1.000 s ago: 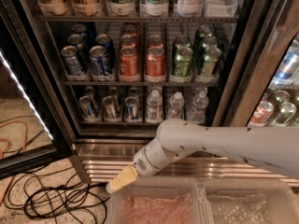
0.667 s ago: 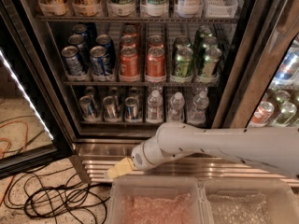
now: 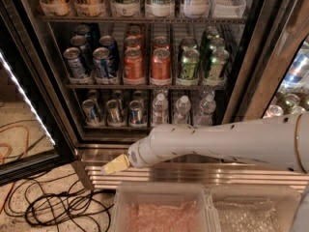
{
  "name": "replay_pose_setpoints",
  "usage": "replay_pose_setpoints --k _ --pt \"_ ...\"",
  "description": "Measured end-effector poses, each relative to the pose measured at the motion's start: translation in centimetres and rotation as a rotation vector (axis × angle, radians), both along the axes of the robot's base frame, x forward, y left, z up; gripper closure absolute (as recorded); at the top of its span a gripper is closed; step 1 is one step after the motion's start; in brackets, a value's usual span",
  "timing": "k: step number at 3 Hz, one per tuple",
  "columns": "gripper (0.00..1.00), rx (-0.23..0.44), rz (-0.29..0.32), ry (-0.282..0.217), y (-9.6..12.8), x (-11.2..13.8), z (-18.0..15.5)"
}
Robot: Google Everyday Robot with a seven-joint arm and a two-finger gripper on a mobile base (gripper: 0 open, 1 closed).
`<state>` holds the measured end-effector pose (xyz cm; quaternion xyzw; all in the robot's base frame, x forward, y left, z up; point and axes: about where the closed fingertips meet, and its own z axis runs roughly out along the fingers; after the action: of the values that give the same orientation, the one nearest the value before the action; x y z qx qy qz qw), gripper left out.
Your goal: Pick redbull can from bottom shelf of fridge
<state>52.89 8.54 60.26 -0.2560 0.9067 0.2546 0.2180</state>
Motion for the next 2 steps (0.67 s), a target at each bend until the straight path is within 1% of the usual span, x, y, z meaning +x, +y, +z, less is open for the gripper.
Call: replay_pose_setpoints --k 1,2 --pt "0.00 0.033 -0.024 -0.003 0.3 0.3 -0.6" --pt "0.00 0.115 -0.120 -0.021 0.9 2.1 -2.0"
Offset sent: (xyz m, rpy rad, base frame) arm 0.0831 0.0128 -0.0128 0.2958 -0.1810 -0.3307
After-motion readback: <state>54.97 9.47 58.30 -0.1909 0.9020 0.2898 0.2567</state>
